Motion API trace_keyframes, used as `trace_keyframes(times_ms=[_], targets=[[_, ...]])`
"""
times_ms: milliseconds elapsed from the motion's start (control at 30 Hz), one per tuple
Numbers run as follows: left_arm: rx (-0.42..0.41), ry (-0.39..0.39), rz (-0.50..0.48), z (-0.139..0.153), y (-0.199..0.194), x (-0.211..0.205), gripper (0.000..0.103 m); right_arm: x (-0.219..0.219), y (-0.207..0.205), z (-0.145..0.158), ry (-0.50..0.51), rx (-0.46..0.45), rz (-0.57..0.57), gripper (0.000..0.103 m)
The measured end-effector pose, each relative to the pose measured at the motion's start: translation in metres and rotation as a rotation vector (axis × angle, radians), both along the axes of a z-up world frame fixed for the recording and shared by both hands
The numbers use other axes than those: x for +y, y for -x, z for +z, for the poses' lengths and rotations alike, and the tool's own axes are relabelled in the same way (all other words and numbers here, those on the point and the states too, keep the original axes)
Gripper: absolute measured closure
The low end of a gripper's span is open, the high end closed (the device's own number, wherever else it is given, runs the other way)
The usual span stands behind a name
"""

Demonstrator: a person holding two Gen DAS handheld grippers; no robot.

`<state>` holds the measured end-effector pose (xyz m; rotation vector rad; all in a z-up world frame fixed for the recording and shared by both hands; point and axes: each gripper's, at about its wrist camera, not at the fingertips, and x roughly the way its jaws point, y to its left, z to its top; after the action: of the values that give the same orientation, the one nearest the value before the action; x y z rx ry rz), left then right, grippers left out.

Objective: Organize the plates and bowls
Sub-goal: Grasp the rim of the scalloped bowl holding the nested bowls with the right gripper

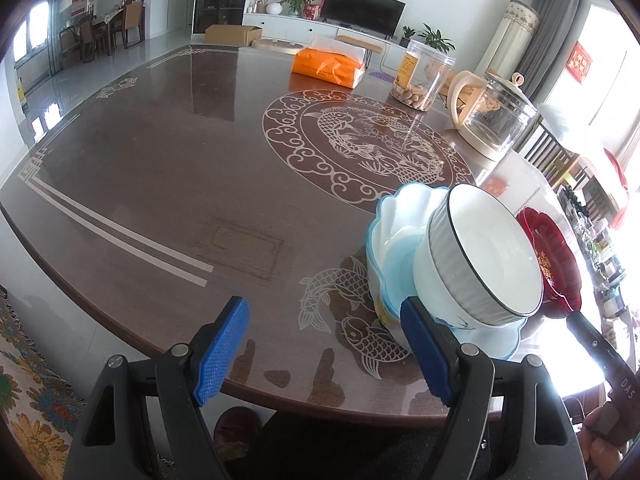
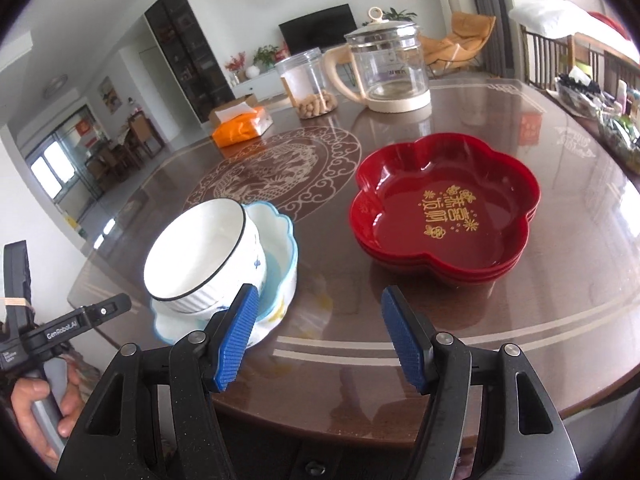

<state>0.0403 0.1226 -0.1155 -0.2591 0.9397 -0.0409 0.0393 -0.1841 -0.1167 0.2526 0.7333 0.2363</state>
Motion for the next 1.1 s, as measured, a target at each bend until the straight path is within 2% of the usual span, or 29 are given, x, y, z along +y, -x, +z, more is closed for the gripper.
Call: trace_keyframes(times_ms=[100,300,400,467,633,933,1000,1067,1100], targets=[[-0.005,0.003,-0.014,-0.002,-0.001,-0.003,0.025,0.008,-0.003,-0.005,-0.019,-0.004,0.044,0.035],[-0.015,0.011,-0.034,-0.008,-0.006,-0.01,0.026,0.01,-0.018,-0.016,-0.06,0.014,0.054,0.036],[-0.01,0.017,-0.039,-0.014,-0.009,-0.012,0.026,0.015,-0.026,-0.02,-0.038,0.025,0.064,0.05],[-0.009,0.016,-0.038,-0.016,-0.011,-0.014,0.028,0.019,-0.032,-0.024,-0.032,0.041,0.074,0.055],[0.001,-0.002,-0.046,-0.021,-0.019,-0.02,0.039,0.027,-0.046,-0.029,-0.009,0.05,0.089,0.063],[0.007,-0.004,-0.084,-0.034,-0.034,-0.032,0.05,0.038,-0.064,-0.043,0.013,0.078,0.077,0.081],[0.013,0.018,-0.092,-0.037,-0.037,-0.032,0.052,0.039,-0.066,-0.044,0.015,0.079,0.072,0.082],[0.024,0.073,-0.092,-0.042,-0.041,-0.03,0.057,0.038,-0.07,-0.047,-0.003,0.094,0.074,0.082],[0.031,0.112,-0.097,-0.045,-0.043,-0.029,0.063,0.037,-0.072,-0.048,-0.012,0.104,0.077,0.083]])
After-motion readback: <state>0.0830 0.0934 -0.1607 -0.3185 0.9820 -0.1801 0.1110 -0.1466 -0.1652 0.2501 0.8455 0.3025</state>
